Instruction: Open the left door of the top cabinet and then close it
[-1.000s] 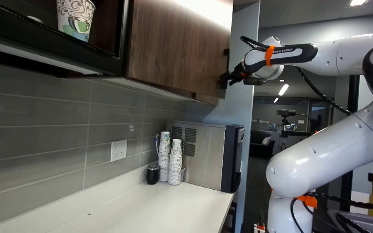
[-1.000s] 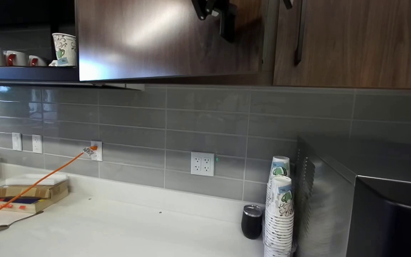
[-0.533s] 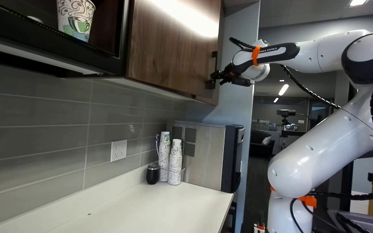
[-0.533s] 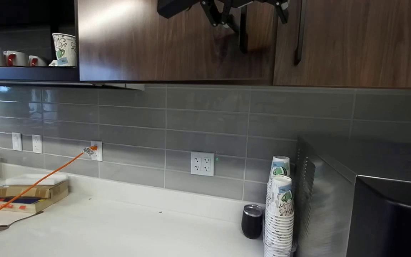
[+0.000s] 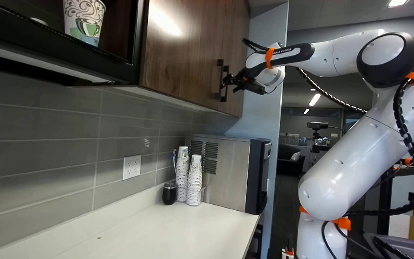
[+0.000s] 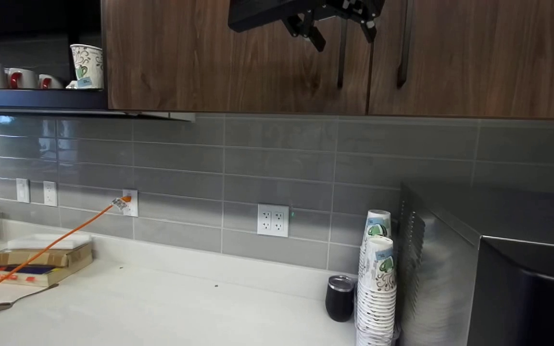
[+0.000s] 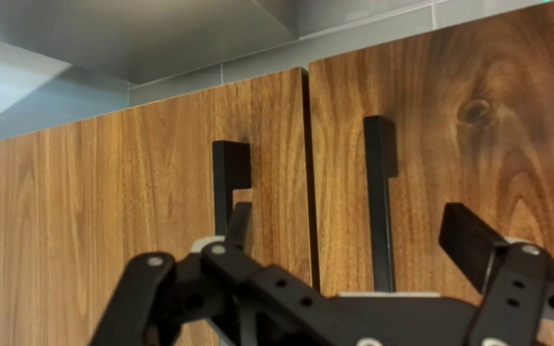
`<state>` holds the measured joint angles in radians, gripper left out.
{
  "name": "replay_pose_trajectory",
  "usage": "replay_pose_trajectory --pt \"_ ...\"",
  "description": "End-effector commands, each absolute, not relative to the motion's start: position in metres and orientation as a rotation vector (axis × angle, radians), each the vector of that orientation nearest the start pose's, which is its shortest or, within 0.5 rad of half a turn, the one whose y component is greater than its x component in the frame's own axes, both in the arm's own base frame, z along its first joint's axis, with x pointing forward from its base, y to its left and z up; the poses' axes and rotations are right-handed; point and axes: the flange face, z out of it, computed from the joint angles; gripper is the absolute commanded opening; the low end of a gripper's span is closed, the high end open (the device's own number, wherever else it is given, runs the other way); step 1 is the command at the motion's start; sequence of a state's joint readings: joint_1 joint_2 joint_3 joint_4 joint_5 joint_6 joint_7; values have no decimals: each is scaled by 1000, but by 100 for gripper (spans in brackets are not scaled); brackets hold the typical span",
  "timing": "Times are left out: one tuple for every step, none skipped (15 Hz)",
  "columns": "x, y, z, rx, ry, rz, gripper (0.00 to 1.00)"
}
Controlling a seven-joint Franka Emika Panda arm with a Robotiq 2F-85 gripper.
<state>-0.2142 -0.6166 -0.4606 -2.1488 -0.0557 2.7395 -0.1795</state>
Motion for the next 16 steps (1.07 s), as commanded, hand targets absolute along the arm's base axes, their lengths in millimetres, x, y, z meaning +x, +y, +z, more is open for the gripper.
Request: replay_pose_trajectory --pt "289 -326 754 -2755 850 -1718 100" --pt "285 -324 753 -2768 855 -1675 100" --pt "282 -323 752 -2785 865 -1641 100" --pt "276 -321 751 -2800 870 -1616 100" --pt "271 -320 751 -2814 876 -1601 100" --pt "267 -318 750 -2827 876 -1586 100" --pt "262 -316 748 -2847 872 -1565 100" --pt "258 -313 745 -2864 870 -1556 100" --pt "254 -310 745 -2880 867 -1543 100" --pt "250 -307 744 -2893 859 -1537 100" --pt "247 -303 742 -2907 851 -1533 100" --pt "244 -299 742 -2919 843 -1535 100" --pt "242 -296 741 -2929 835 -1535 100" --pt "240 -293 740 -2940 829 -1533 100" --pt "238 -290 739 -2946 821 -1534 100" --pt "237 -288 737 -2953 816 -1535 100"
